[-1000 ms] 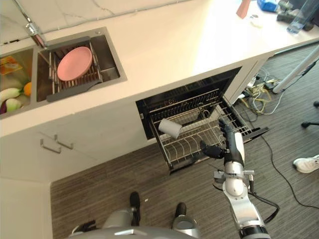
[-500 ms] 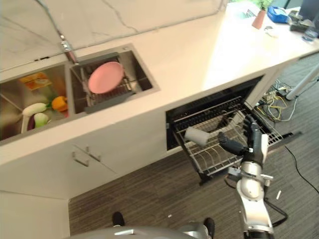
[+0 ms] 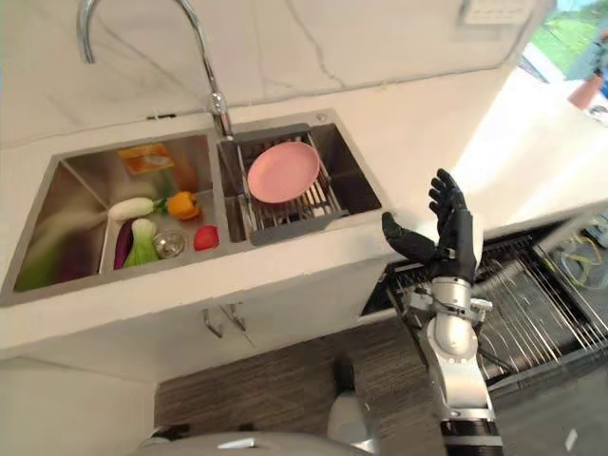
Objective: Place the dishes in the dishwasher.
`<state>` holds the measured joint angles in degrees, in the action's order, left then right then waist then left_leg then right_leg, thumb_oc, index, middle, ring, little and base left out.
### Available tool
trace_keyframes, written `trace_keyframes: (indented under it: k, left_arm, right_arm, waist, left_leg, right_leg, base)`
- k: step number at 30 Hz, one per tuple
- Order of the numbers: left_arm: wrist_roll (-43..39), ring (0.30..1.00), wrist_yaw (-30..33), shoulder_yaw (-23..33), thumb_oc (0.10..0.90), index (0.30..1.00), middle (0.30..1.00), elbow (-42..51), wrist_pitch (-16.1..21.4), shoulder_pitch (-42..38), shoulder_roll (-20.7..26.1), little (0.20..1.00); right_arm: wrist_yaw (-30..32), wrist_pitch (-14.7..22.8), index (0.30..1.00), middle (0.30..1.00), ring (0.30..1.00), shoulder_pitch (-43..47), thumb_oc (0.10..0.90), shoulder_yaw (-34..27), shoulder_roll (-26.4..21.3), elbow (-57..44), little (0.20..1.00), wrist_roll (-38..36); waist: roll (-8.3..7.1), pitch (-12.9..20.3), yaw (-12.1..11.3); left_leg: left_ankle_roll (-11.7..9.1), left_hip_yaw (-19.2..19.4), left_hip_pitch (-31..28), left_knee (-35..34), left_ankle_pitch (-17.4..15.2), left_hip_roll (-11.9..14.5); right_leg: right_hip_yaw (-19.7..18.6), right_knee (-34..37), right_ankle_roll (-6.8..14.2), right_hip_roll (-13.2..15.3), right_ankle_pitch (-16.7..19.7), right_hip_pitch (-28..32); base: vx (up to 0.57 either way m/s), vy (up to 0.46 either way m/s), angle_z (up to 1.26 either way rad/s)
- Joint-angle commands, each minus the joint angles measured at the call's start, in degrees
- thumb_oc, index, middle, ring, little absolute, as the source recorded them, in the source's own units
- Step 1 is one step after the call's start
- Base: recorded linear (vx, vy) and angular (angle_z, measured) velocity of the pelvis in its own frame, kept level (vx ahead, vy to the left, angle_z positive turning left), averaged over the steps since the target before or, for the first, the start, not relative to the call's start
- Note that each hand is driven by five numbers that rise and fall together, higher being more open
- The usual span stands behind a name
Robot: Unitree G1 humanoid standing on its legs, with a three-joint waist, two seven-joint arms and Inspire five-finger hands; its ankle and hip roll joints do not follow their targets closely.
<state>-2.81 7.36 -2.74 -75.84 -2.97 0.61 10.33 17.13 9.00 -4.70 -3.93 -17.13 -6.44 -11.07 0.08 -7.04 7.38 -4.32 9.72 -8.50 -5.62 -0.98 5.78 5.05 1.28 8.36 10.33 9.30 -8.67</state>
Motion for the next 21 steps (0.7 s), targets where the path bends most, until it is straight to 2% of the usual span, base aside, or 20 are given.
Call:
trace_keyframes:
  k: [1,4,7,10,11,12,13,14,16,21]
  left_arm:
    - [-0.6,0.900,-1.7,2.0,0.800,0.900,0.900,-1.1,0.0,-0.6,-0.9,0.900]
    - [-0.8,0.900,-1.6,2.6,0.800,0.900,0.900,-1.3,0.0,0.2,-0.7,0.900]
    - [-3.3,0.900,-1.8,4.3,0.800,0.900,0.900,-1.6,-0.2,1.7,-1.1,0.900]
    - [-7.4,0.900,-2.2,5.2,0.800,0.900,0.900,-1.1,0.2,2.1,-1.7,0.900]
    - [-8.7,0.900,-1.7,5.6,0.800,0.900,0.900,-0.9,0.4,1.7,-1.7,0.900]
    - [-9.4,0.900,-1.1,5.9,0.800,0.900,0.900,-0.9,0.4,1.4,-1.9,0.900]
    - [-9.5,0.900,-1.1,5.9,0.800,0.900,0.900,-0.9,0.4,1.3,-1.8,0.900]
    - [-9.0,0.900,-0.9,5.3,0.800,0.900,0.900,-1.6,0.1,0.9,-2.5,0.900]
    - [-6.7,0.900,-0.7,2.6,0.800,0.900,0.900,-2.4,0.2,0.3,-3.6,0.900]
    - [-6.7,0.900,-0.7,2.6,0.800,0.900,0.900,-2.5,0.2,0.2,-3.6,0.900]
  right_arm:
    - [-3.0,5.5,0.900,0.900,0.900,5.3,0.800,-3.6,-3.8,-6.7,0.900,-1.7]
    - [-4.2,5.4,0.900,0.900,0.900,5.1,0.800,-2.9,-4.4,-6.3,0.900,-2.5]
    - [-9.1,3.6,0.900,0.900,0.900,4.9,0.800,0.4,-7.4,-4.1,0.900,-4.2]
    - [-10.9,2.8,0.900,0.900,0.900,5.5,0.800,1.8,-9.8,-3.2,0.900,-3.3]
    - [-11.1,2.8,0.900,0.900,0.900,5.7,0.800,2.0,-10.4,-3.5,0.900,-2.7]
    - [-11.2,2.6,0.900,0.900,0.900,5.9,0.800,2.3,-10.6,-3.1,0.900,-2.0]
    - [-11.2,2.7,0.900,0.900,0.900,5.9,0.800,2.4,-10.6,-3.0,0.900,-2.0]
    - [-10.9,2.2,0.900,0.900,0.900,6.5,0.800,2.6,-11.1,-1.8,0.900,-0.4]
    - [-9.2,1.7,0.900,0.900,0.900,7.7,0.800,3.2,-11.7,0.1,0.900,3.0]
    - [-9.2,1.7,0.900,0.900,0.900,7.8,0.800,3.2,-11.7,0.1,0.900,3.1]
  waist:
    - [-0.12,0.5,-0.6]
    - [-0.11,0.9,-0.8]
    - [-0.10,1.7,-1.6]
    - [-0.49,0.5,-2.3]
    - [-1.10,-0.4,-3.2]
    - [-1.54,-0.8,-3.3]
    - [-1.54,-0.8,-3.2]
    - [-2.08,-1.0,-3.8]
    - [-2.35,-0.2,-4.5]
    - [-2.39,-0.2,-4.5]
  left_leg:
    - [-0.1,3.4,0.1,1.6,-0.7,0.1]
    - [-0.5,3.1,-0.6,1.6,-0.8,0.5]
    - [-2.1,1.7,-0.8,4.8,-1.6,3.0]
    - [-3.4,-1.0,2.9,14.8,0.2,4.6]
    - [-3.9,-2.2,5.4,19.8,2.3,4.4]
    - [-4.2,-2.9,7.5,22.9,3.0,4.1]
    - [-4.2,-3.1,7.8,23.2,2.9,4.1]
    - [-4.1,-3.4,10.5,21.9,2.9,3.5]
    - [-3.6,-2.9,12.9,15.6,2.6,3.4]
    - [-3.6,-2.9,12.9,15.5,2.7,3.3]
  right_leg:
    - [1.1,-2.2,3.4,1.6,-5.2,4.8]
    - [2.0,-1.4,3.2,1.3,-5.4,6.3]
    - [2.7,-0.8,1.6,-0.8,-7.6,8.8]
    - [3.6,-1.3,-0.5,-1.9,-9.5,10.7]
    - [3.9,-1.4,-1.3,-1.8,-9.9,11.4]
    - [4.5,-1.3,-1.8,-1.7,-10.3,12.1]
    - [4.7,-1.3,-1.8,-1.7,-10.3,12.1]
    - [5.3,-0.9,-1.9,-1.4,-10.8,12.9]
    - [5.4,0.2,-0.9,-0.7,-11.0,14.0]
    - [5.4,0.3,-0.9,-0.6,-10.9,14.0]
  base:
    - [0.18,-0.138,0.39]
    - [0.11,-0.134,0.18]
    - [0.13,-0.258,0.21]
    - [0.05,-0.234,0.10]
    - [0.01,-0.216,0.12]
    - [0.00,-0.145,0.23]
    - [0.04,-0.091,0.41]
    - [0.09,-0.028,0.47]
    - [0.13,-0.005,0.30]
    - [0.06,0.031,-0.13]
